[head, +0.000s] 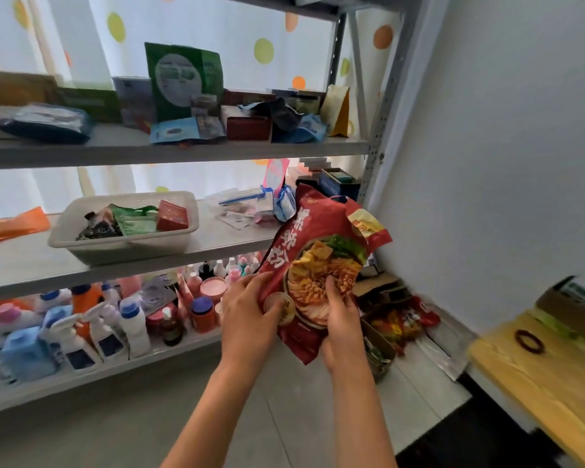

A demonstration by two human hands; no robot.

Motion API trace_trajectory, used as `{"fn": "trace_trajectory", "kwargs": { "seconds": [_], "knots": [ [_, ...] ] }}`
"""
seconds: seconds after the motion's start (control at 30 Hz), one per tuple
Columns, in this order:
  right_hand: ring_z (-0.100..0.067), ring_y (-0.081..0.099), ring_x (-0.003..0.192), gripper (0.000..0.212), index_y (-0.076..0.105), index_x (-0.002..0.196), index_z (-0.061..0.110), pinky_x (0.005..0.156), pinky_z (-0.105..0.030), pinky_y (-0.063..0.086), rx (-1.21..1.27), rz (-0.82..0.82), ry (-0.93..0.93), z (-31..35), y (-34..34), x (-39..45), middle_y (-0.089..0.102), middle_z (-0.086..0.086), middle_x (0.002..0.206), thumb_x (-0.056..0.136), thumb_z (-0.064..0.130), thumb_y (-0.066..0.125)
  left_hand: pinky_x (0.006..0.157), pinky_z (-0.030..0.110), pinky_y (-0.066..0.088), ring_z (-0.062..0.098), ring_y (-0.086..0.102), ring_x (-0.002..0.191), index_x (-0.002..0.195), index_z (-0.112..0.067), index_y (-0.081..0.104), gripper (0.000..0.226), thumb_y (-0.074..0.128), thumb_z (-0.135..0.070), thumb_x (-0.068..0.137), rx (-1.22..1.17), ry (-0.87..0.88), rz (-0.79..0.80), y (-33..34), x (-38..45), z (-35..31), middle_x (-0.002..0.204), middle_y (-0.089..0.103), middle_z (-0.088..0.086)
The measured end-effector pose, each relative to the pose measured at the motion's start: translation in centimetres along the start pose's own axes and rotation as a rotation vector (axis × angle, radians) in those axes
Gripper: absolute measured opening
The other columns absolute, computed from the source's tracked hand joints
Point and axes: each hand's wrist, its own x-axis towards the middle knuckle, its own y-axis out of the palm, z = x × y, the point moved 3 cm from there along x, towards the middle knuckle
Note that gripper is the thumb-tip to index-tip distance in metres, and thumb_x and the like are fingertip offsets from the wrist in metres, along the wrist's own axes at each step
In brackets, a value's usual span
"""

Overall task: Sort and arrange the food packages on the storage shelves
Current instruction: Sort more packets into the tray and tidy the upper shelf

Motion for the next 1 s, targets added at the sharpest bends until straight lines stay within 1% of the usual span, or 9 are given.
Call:
{"fn": "trace_trajectory", "kwargs": {
  "seconds": [0.1, 0.23, 0.33, 0.5, 0.63, 0.7, 0.83, 0.9, 1.0],
  "knots": [
    [-0.032, 0.072, 0.106, 0.049, 0.061, 0.127, 0.016, 0.084, -0.045, 0.059, 0.059, 0.046, 0.04, 0.4, 0.3, -0.4, 0.074, -0.013, 0.116, 0.085, 0.039, 0.065, 0.116, 0.045, 0.033, 0.019, 0.038, 0.138, 0.142, -0.03, 0.052, 0.068, 0.079, -0.038, 0.08, -0.055, 0.053, 0.127, 0.7, -0.1, -0.4, 0.143, 0.045, -0.002],
    [-0.03, 0.068, 0.115, 0.051, 0.057, 0.13, 0.015, 0.102, -0.048, 0.052, 0.019, 0.134, 0.032, 0.1, 1.2, -1.2, 0.072, -0.012, 0.122, 0.088, 0.043, 0.063, 0.118, 0.046, 0.031, 0.014, 0.026, 0.146, 0.151, -0.042, 0.033, 0.111, 0.077, -0.076, 0.055, -0.177, -0.015, 0.291, 1.4, -0.1, 0.1, 0.157, 0.025, -0.011],
    [-0.028, 0.066, 0.119, 0.058, 0.056, 0.135, 0.016, 0.106, -0.048, 0.049, -0.079, 0.183, 0.052, -0.5, 2.1, -1.6, 0.07, -0.011, 0.126, 0.095, 0.057, 0.048, 0.113, 0.046, 0.04, 0.017, 0.042, 0.137, 0.152, -0.036, 0.028, 0.124, 0.082, -0.07, 0.046, -0.262, -0.096, 0.323, 1.7, -0.1, 0.8, 0.151, 0.038, -0.002],
    [-0.018, 0.065, 0.121, 0.074, 0.065, 0.128, 0.022, 0.107, -0.045, 0.047, -0.345, 0.218, 0.056, -1.1, 2.5, -1.6, 0.072, -0.002, 0.122, 0.096, 0.069, 0.017, 0.086, 0.029, 0.056, 0.019, 0.069, 0.104, 0.131, -0.019, 0.054, 0.082, 0.093, -0.028, 0.06, -0.581, -0.208, 0.345, 0.3, 0.1, 2.1, 0.109, 0.072, 0.002],
    [-0.015, 0.065, 0.118, 0.05, 0.067, 0.121, 0.025, 0.1, -0.037, 0.049, -0.492, 0.221, -0.012, -0.4, 3.2, -1.7, 0.074, 0.005, 0.117, 0.099, 0.058, 0.036, 0.092, 0.044, 0.054, 0.033, 0.07, 0.103, 0.122, -0.012, 0.064, 0.069, 0.088, -0.025, 0.059, -0.828, -0.315, 0.354, -1.9, 0.2, 3.3, 0.111, 0.073, 0.015],
    [-0.014, 0.052, 0.133, 0.038, 0.058, 0.133, 0.033, 0.109, -0.035, 0.041, -0.6, 0.192, -0.043, -0.4, 3.3, -1.4, 0.061, 0.011, 0.137, 0.099, 0.05, 0.052, 0.09, 0.049, 0.055, 0.037, 0.07, 0.101, 0.122, -0.007, 0.063, 0.065, 0.083, -0.017, 0.062, -0.907, -0.371, 0.337, -2.9, 0.3, 3.7, 0.111, 0.072, 0.02],
    [-0.018, 0.035, 0.146, 0.085, 0.028, 0.157, 0.031, 0.114, -0.039, 0.032, -0.618, 0.193, 0.028, -1.3, 3.4, -0.8, 0.034, 0.002, 0.161, 0.087, 0.056, 0.068, 0.074, 0.043, 0.062, 0.035, 0.072, 0.096, 0.118, -0.009, 0.064, 0.046, 0.076, -0.006, 0.074, -1.0, -0.408, 0.366, -4.3, 0.1, 3.2, 0.109, 0.073, 0.019],
    [-0.014, 0.054, 0.132, 0.083, 0.042, 0.151, 0.027, 0.11, -0.037, 0.045, -0.543, 0.229, 0.043, -1.7, 3.4, -0.7, 0.055, 0.004, 0.147, 0.08, 0.056, 0.074, 0.075, 0.042, 0.062, 0.035, 0.072, 0.094, 0.115, -0.009, 0.065, 0.037, 0.067, -0.007, 0.079, -1.045, -0.44, 0.371, -4.8, -0.1, 3.1, 0.11, 0.073, 0.019],
    [-0.013, 0.072, 0.105, 0.054, 0.064, 0.125, 0.027, 0.097, -0.041, 0.056, -0.482, 0.251, 0.029, -1.8, 3.4, -0.6, 0.076, 0.008, 0.112, 0.076, 0.048, 0.075, 0.075, 0.041, 0.062, 0.034, 0.072, 0.092, 0.119, -0.006, 0.063, 0.039, 0.066, -0.008, 0.081, -1.047, -0.472, 0.351, -5.1, 0.1, 3.5, 0.111, 0.071, 0.022]
  ]
}}
